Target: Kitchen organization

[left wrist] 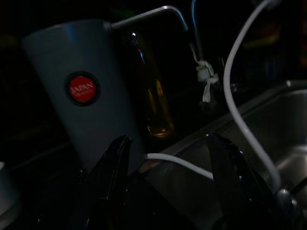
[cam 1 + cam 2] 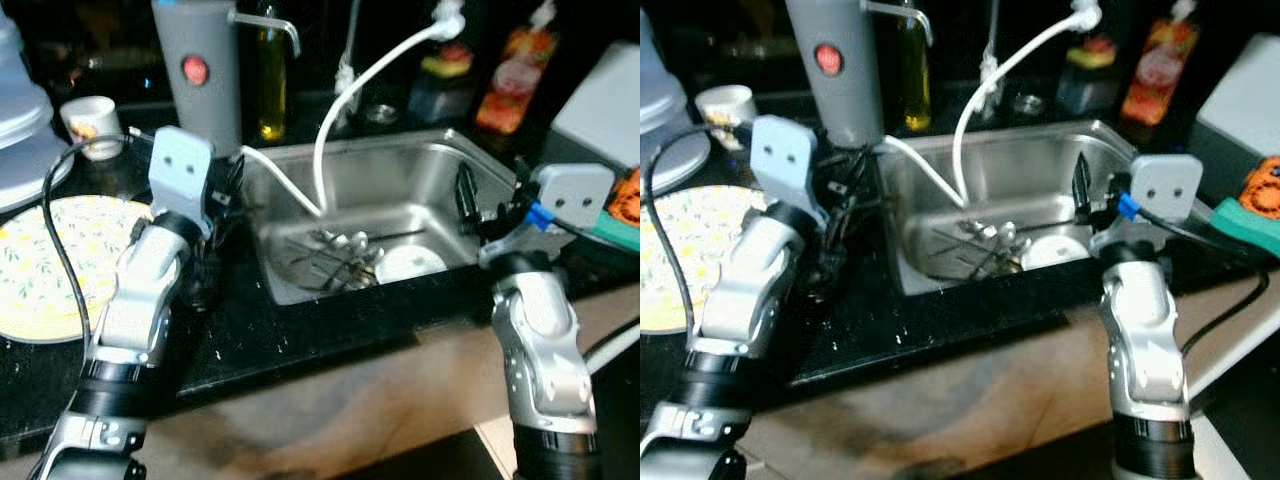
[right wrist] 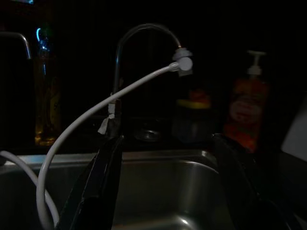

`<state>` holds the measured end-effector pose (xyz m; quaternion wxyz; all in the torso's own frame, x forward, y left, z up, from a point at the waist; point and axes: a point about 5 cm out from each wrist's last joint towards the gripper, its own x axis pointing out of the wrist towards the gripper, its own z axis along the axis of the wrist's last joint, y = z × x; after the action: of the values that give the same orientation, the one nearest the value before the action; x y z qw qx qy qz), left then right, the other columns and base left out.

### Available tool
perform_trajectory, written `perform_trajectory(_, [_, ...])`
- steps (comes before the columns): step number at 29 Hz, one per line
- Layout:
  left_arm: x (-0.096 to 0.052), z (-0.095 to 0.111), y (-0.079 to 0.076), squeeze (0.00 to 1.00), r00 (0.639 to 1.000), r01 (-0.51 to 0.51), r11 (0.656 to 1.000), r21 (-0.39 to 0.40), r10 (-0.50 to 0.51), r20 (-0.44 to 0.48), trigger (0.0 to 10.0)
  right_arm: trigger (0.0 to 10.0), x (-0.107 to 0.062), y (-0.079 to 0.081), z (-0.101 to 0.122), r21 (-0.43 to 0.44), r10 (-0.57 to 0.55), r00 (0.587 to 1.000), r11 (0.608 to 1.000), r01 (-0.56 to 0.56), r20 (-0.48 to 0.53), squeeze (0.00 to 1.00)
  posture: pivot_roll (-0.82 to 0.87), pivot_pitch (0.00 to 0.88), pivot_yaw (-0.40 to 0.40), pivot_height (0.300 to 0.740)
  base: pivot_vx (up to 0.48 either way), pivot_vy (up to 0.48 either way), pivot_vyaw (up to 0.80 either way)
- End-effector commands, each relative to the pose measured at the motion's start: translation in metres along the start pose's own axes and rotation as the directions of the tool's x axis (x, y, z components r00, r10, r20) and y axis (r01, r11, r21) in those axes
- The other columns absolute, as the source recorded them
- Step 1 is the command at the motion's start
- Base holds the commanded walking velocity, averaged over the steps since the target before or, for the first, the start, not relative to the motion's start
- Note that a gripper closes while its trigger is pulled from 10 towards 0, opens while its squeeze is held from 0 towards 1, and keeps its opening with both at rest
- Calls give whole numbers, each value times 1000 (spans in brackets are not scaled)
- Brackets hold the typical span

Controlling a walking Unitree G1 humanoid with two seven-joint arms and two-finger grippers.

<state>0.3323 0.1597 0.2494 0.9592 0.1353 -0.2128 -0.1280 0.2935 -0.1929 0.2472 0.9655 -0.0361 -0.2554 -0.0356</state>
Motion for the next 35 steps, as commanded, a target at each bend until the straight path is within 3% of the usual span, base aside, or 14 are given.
perform_trajectory(1, [-4,3,-7,0,998,69,998,-7,-70,-5,10000,10000,-1,-1,-2,-4,-4,1000,1000,4,-11,0,12,0,5,740,0,0,0])
perform_trajectory(13, [-10,10,-11,0,992,125,992,-28,-125,-6,10000,10000,-1,2,-3,5,5,1000,1000,-5,-10,0,26,0,6,740,0,0,0])
perform_trajectory(17, [-11,18,-7,0,985,169,986,8,-169,-12,10000,10000,-1,1,-2,4,6,1000,1000,-6,-8,0,26,0,8,740,0,0,0])
perform_trajectory(21, [-13,46,27,0,959,281,950,138,-281,-17,10000,10000,-2,3,-2,9,22,1000,1000,-22,-12,0,42,0,3,740,0,0,0])
perform_trajectory(23, [-19,56,47,0,939,345,915,209,-336,-80,10000,10000,-2,4,-2,12,33,999,999,-33,-13,0,46,0,3,740,0,0,0])
perform_trajectory(24, [-19,56,47,0,939,345,915,209,-336,-80,10000,10000,-2,4,-2,12,33,999,999,-33,-13,0,46,0,3,740,0,0,0])
perform_trajectory(26, [-30,52,65,0,905,419,876,237,-383,-186,10000,10000,-2,6,-3,16,41,999,999,-40,-14,0,57,0,5,740,0,0,0])
perform_trajectory(28, [-34,49,70,0,893,438,868,234,-390,-225,10000,10000,-2,7,-3,17,42,999,999,-42,-14,0,57,0,5,740,0,0,0])
perform_trajectory(31, [-39,36,89,0,878,424,885,191,-350,-328,10000,10000,-1,8,-4,21,44,999,999,-44,-16,0,66,0,6,740,0,0,0])
perform_trajectory(32, [-42,29,99,0,857,432,895,114,-368,-359,10000,10000,-1,9,-5,24,46,999,999,-46,-18,0,72,0,4,740,0,0,0])
perform_trajectory(33, [-42,29,99,0,857,432,895,114,-368,-359,10000,10000,-1,9,-5,24,46,999,999,-46,-18,0,72,0,4,740,0,0,0])
perform_trajectory(35, [-45,19,110,0,811,457,889,-36,-434,-392,10000,10000,-1,11,-6,29,52,998,998,-52,-20,0,74,0,5,740,0,0,0])
